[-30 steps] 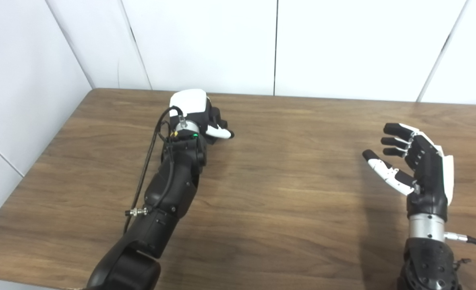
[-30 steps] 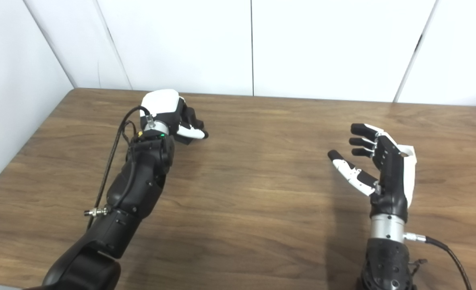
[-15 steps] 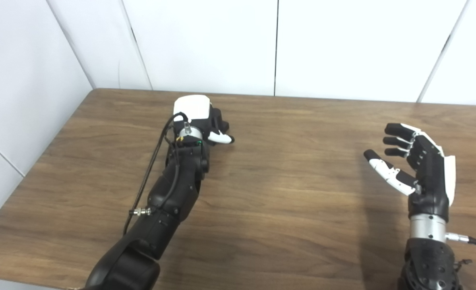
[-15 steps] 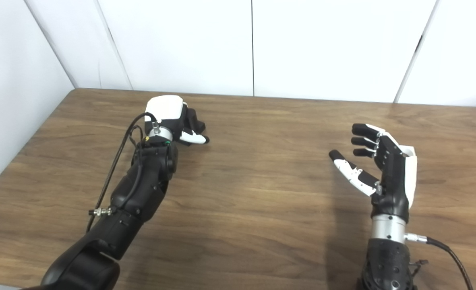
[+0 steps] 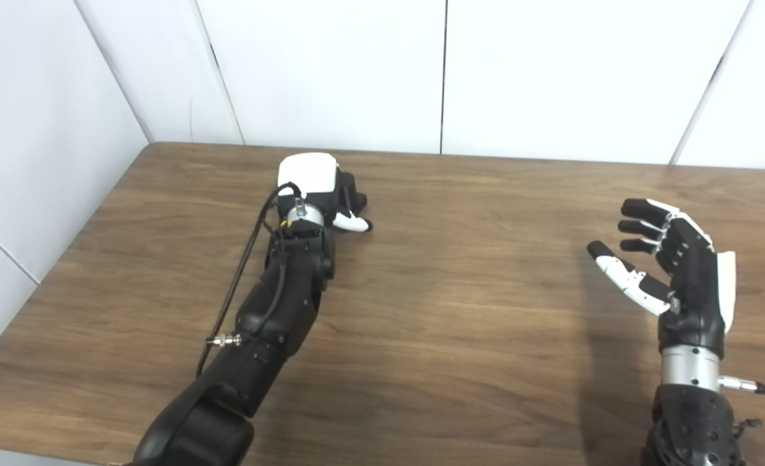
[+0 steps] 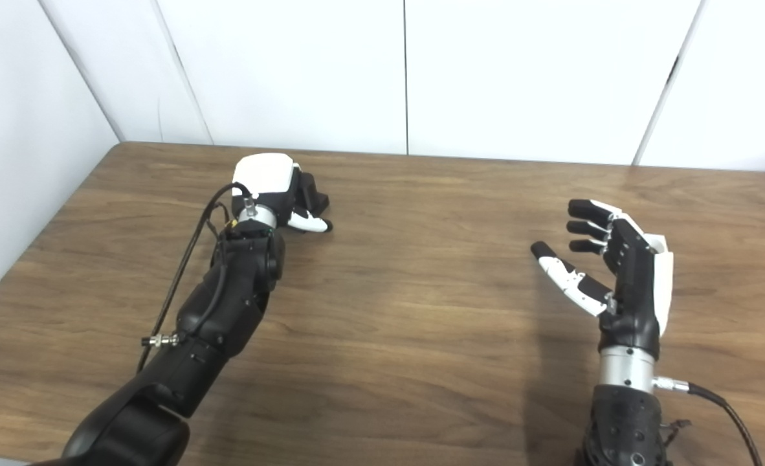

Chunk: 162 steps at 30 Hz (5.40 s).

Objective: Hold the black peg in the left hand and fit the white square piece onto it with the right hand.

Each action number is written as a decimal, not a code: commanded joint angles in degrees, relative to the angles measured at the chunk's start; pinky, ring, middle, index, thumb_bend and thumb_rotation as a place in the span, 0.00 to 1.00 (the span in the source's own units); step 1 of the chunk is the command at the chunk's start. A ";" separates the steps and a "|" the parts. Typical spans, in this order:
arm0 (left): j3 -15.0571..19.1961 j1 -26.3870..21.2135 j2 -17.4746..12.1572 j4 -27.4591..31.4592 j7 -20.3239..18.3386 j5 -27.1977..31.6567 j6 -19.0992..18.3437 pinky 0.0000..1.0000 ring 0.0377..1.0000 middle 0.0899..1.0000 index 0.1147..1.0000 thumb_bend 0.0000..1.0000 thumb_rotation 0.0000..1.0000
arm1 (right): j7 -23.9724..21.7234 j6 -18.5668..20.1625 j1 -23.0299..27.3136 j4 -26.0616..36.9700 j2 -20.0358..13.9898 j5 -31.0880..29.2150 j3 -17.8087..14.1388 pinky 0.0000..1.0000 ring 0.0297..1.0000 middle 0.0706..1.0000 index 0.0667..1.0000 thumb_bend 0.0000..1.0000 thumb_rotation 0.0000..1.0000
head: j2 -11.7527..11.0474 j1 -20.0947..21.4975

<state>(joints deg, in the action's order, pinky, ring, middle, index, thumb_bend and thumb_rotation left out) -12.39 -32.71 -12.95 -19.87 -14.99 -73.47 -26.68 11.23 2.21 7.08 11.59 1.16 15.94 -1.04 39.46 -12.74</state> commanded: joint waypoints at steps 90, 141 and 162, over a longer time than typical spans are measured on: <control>-8.09 9.70 -4.13 5.79 8.44 39.94 33.41 0.73 0.85 0.81 0.42 0.52 0.07 | 0.26 2.16 3.40 4.22 -0.06 0.38 -0.39 0.55 0.60 0.64 0.61 0.65 0.02 | 2.05 6.08; -12.82 11.22 3.20 4.03 8.71 43.55 36.79 0.73 0.86 0.82 0.42 0.52 0.07 | 0.49 3.69 3.62 6.07 -0.60 2.46 -1.24 0.53 0.59 0.64 0.61 0.65 0.06 | 3.30 12.71; -13.50 13.03 2.52 4.85 9.28 43.21 37.79 0.74 0.86 0.82 0.42 0.52 0.07 | -0.28 2.41 2.59 6.25 -1.77 1.74 -1.33 0.55 0.62 0.65 0.62 0.65 0.06 | 0.97 18.83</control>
<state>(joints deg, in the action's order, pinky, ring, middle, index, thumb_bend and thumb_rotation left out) -24.22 -21.08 -10.26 -14.46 -3.01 -29.65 11.13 11.29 6.91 8.19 15.78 0.22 18.15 -2.20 40.61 4.91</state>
